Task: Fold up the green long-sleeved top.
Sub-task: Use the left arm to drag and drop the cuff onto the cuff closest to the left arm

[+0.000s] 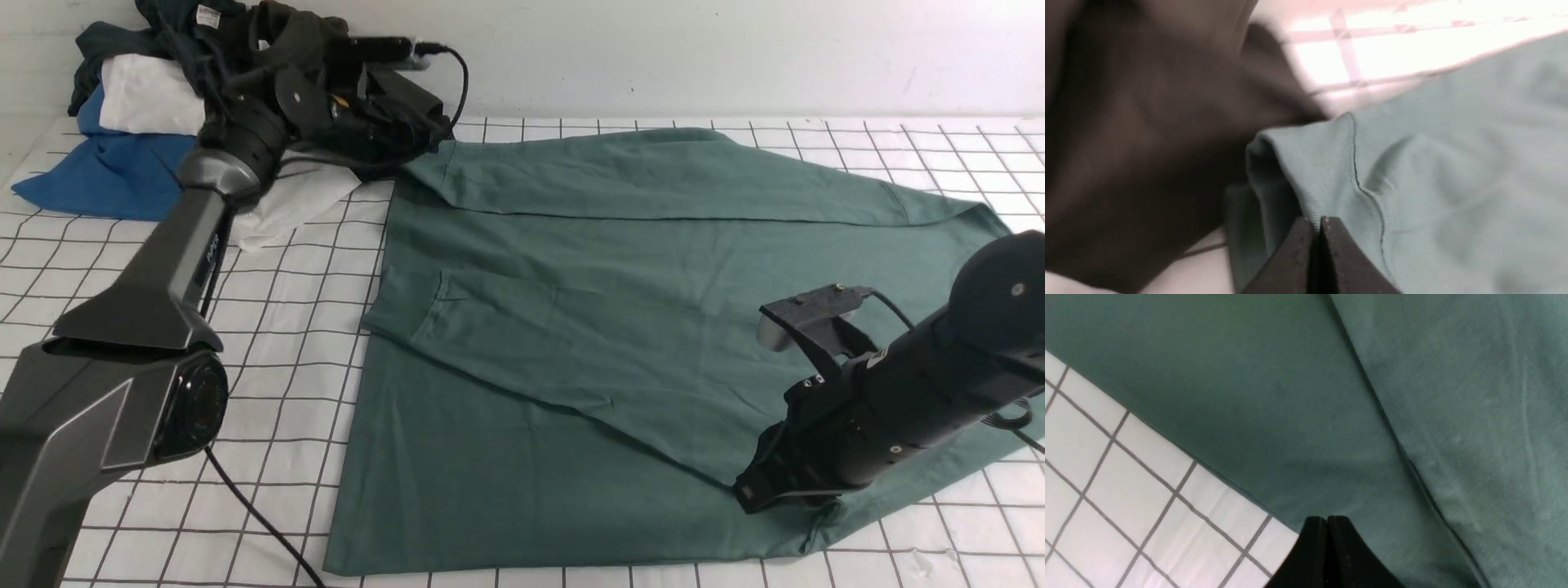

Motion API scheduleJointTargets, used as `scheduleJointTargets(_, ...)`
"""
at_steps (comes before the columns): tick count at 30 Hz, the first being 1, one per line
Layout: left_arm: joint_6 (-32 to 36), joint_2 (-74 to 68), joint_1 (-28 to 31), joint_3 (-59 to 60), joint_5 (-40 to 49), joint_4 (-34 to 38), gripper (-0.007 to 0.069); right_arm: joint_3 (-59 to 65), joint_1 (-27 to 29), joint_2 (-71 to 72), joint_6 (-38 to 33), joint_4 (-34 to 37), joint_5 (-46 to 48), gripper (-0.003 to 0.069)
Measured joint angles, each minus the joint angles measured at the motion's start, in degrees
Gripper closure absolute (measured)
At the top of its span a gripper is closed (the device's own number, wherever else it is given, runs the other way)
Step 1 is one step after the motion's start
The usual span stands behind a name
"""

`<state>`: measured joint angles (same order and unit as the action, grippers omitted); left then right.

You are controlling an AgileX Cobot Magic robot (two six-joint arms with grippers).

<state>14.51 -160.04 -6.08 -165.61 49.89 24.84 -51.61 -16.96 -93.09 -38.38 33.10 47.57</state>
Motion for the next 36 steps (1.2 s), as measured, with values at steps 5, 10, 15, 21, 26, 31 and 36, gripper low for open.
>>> scheduleJointTargets(5, -0.84, 6.29, -0.11, -2.44, 15.06, 0.59, 0.0629, 0.00, 0.00, 0.08, 0.00, -0.38, 1.31, 0.0669)
scheduleJointTargets(10, -4.92, 13.01, -0.56, -1.96, 22.14, 0.51, 0.0629, 0.00, 0.00, 4.95, 1.14, -3.91, 4.59, 0.0669)
scheduleJointTargets(15, -7.31, 26.35, -3.37, 6.80, 22.21, -1.37, 0.0629, 0.00, 0.00, 16.54, 4.92, -9.37, 6.18, 0.0669)
scheduleJointTargets(21, -7.44, 40.01, -8.47, 33.65, 21.88, -12.23, 0.0629, 1.16, 0.00, 29.77, 7.82, -14.74, 6.37, 0.0669)
scheduleJointTargets(26, -8.02, 40.34, -9.15, 56.21, 21.79, -18.49, 0.0629, 6.07, 0.00, 35.76, 7.82, -14.85, -1.18, 0.0669)
scheduleJointTargets(31, -9.94, 39.98, -9.09, 62.47, 21.33, -21.09, 0.0620, 9.87, 0.00, 35.99, 7.92, -13.82, -6.56, 0.0669)
scheduleJointTargets(36, -9.98, 40.50, -9.09, 62.60, 20.54, -24.36, 0.0528, 10.19, 0.00, 35.99, 7.88, -11.19, -7.61, 0.0669)
